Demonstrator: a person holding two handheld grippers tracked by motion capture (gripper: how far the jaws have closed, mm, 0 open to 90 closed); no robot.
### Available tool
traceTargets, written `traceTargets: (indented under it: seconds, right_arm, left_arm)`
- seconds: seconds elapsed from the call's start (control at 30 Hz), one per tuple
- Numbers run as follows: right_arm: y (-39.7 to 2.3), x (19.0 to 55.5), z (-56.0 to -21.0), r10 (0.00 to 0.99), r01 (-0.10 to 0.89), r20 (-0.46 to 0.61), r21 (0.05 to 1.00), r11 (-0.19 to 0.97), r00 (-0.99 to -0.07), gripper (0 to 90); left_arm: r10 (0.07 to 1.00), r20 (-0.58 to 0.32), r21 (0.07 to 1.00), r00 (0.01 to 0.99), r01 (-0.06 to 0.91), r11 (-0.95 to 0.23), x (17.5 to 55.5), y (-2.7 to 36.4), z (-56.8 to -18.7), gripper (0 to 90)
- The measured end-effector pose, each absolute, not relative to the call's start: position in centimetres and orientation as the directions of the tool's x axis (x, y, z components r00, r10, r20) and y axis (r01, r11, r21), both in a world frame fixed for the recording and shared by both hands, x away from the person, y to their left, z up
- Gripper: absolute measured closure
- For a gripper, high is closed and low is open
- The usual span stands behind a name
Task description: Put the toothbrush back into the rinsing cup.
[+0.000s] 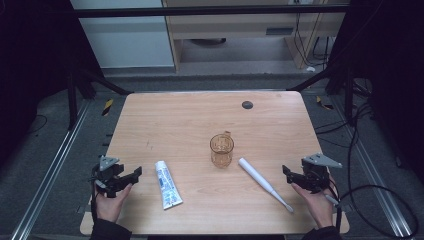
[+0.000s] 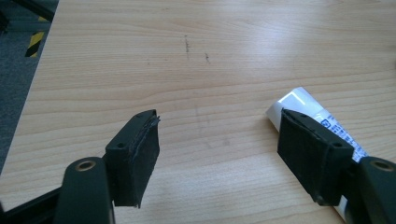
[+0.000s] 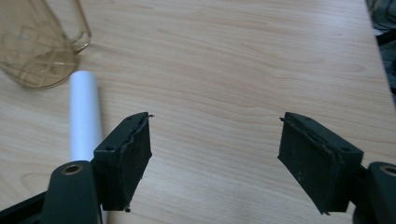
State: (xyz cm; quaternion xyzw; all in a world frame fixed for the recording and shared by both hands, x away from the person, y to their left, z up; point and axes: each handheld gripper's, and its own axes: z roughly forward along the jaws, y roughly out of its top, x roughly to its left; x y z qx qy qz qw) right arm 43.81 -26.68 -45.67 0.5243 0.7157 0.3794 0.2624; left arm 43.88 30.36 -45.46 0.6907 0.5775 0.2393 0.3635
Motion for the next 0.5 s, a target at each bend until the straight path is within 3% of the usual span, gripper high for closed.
traceTargets:
  seconds: [0.5]
  right_arm:
    - [-24.5, 41.8, -46.4, 0.896, 0.608, 0.045, 0.750, 0.262, -0.442, 32.0]
  left_arm:
    - [0.973, -0.035, 0.770, 0.228, 0.627, -0.119, 42.8, 29.3, -46.0, 35.6]
